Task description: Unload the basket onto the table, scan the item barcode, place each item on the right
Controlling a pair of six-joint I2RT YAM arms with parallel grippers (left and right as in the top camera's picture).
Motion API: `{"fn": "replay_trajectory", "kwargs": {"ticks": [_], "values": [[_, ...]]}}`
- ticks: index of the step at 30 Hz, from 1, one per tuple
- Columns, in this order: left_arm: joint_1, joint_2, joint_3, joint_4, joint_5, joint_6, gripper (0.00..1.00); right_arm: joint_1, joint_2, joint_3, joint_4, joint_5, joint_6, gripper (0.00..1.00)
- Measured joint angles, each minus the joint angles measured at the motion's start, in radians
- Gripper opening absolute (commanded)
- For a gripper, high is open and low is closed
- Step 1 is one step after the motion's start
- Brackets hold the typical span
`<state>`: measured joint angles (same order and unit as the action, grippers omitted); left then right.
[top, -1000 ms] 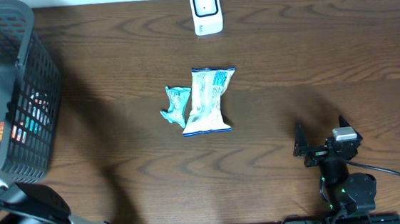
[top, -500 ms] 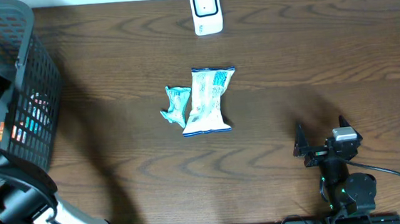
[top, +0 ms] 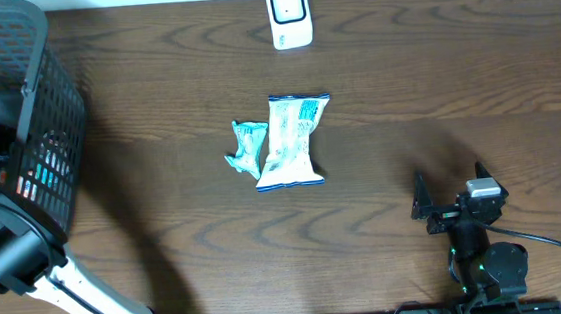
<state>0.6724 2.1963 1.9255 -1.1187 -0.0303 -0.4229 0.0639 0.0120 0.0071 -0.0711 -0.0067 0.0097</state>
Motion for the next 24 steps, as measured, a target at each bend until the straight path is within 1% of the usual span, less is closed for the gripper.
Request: {"fn": "replay_trajectory", "kwargs": {"ticks": [9,10,14,16,18,21,22,24], "values": [[0.000,0.027,0.000,0.026,-0.003,-0.019,0.86,0.000,0.000,0.000,0.000,0.000,0.000,0.99],[0.000,0.027,0.000,0.030,-0.003,-0.020,0.84,0.000,0.000,0.000,0.000,0.000,0.000,0.99],[0.000,0.027,-0.014,0.047,-0.003,-0.021,0.71,0.000,0.000,0.000,0.000,0.000,0.000,0.99],[0.000,0.027,-0.026,0.050,-0.004,-0.022,0.69,0.000,0.000,0.000,0.000,0.000,0.000,0.99],[0.000,0.027,-0.040,0.055,-0.004,-0.022,0.69,0.000,0.000,0.000,0.000,0.000,0.000,0.99],[0.000,0.029,-0.066,0.075,-0.005,-0.018,0.41,0.000,0.000,0.000,0.000,0.000,0.000,0.99],[0.000,0.029,-0.071,0.075,-0.008,-0.020,0.33,0.000,0.000,0.000,0.000,0.000,0.000,0.99],[0.000,0.030,-0.076,0.075,-0.011,-0.020,0.21,0.000,0.000,0.000,0.000,0.000,0.000,0.99]]}}
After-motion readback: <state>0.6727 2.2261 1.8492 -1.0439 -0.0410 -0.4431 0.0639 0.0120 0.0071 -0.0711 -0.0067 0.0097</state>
